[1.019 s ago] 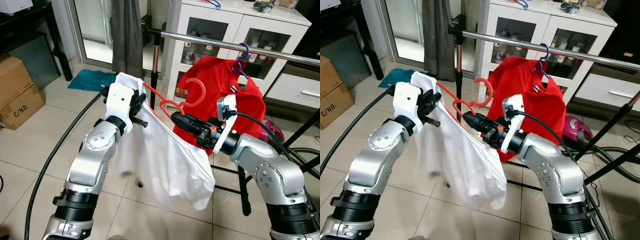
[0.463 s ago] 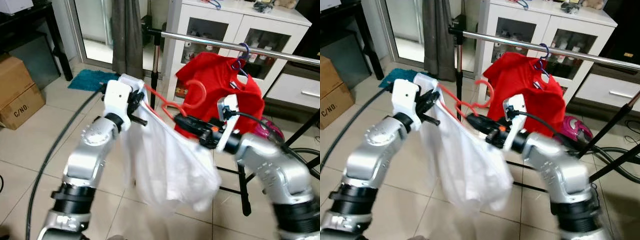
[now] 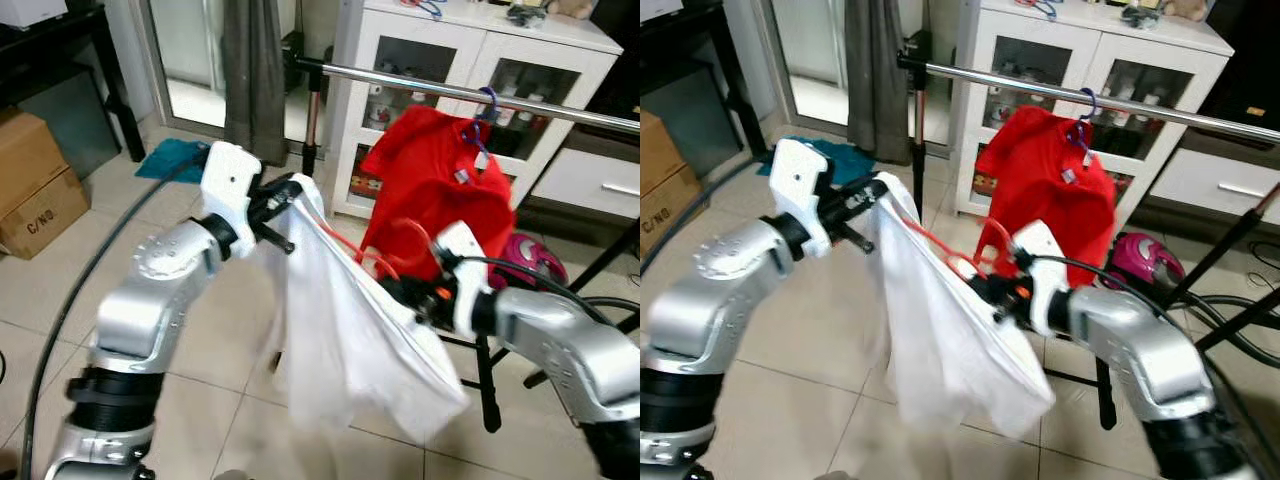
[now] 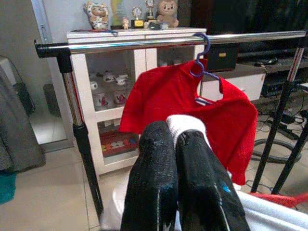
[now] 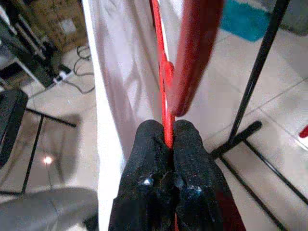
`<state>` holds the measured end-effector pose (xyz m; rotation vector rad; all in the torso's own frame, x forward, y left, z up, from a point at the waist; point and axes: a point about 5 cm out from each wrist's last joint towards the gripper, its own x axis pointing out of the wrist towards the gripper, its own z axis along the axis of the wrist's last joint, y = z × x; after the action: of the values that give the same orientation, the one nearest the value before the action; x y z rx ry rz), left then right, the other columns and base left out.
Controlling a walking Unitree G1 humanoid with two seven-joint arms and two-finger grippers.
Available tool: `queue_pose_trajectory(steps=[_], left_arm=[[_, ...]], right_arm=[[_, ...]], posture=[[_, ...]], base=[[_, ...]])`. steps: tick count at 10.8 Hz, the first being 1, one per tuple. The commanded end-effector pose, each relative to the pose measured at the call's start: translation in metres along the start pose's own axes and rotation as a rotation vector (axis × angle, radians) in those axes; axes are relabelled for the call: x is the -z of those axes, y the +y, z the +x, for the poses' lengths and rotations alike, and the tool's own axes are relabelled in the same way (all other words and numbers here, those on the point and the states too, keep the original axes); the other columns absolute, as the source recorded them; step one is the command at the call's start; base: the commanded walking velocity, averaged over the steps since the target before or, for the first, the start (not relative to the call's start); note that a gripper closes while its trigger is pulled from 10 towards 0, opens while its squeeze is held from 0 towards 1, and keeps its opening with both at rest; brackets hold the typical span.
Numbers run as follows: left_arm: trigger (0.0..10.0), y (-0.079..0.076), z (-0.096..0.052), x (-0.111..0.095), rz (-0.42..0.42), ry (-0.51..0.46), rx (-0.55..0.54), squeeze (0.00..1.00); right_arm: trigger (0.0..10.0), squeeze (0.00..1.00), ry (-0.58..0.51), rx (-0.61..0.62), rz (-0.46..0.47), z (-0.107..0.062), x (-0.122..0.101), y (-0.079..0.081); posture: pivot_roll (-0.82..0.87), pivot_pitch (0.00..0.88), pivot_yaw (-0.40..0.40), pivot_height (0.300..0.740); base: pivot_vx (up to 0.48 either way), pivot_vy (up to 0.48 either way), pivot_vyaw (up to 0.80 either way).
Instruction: Hang hanger
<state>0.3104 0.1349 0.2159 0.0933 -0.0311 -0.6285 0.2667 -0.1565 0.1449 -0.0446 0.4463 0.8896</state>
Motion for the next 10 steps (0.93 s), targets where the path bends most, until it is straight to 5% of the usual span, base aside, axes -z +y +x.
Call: queue_pose_trajectory(steps=[1, 2, 4, 6, 7, 10], left_arm=[[0.0, 0.009, -0.002, -0.019, 0.017, -0.056, -0.028, 0.00], [0.0, 0.022, -0.006, -0.020, 0.044, -0.037, -0.088, 0.00], [0.0, 0.085, -0.027, -0.014, 0.149, 0.047, -0.425, 0.00], [0.0, 0.104, -0.035, -0.003, 0.137, 0.088, -0.500, 0.00], [0.0, 0.101, -0.032, 0.002, 0.119, 0.093, -0.479, 0.00], [0.0, 0.028, 0.006, 0.003, 0.008, -0.006, -0.074, 0.00]], right_arm=[[0.0, 0.00, 0.004, 0.013, -0.012, -0.010, -0.003, -0.003], [0.0, 0.00, -0.013, 0.000, -0.006, -0.016, -0.005, -0.003], [0.0, 0.00, -0.110, -0.139, -0.014, -0.042, -0.013, 0.004], [0.0, 0.00, -0.211, -0.145, 0.041, -0.053, -0.022, 0.003], [0.0, 0.00, -0.264, -0.134, 0.058, -0.054, -0.028, 0.002], [0.0, 0.00, -0.502, 0.067, 0.164, -0.035, -0.054, -0.012]], posture=[[-0.03, 0.000, -0.070, 0.740], [-0.03, 0.000, -0.067, 0.740], [-0.04, 0.000, -0.061, 0.740], [-0.04, 0.000, -0.054, 0.740], [-0.04, 0.000, -0.054, 0.740], [-0.05, 0.000, -0.049, 0.740]], base=[[0.000, 0.000, 0.00], [0.000, 0.000, 0.00], [0.000, 0.000, 0.00], [0.000, 0.000, 0.00], [0.000, 0.000, 0.00], [0.000, 0.000, 0.00]])
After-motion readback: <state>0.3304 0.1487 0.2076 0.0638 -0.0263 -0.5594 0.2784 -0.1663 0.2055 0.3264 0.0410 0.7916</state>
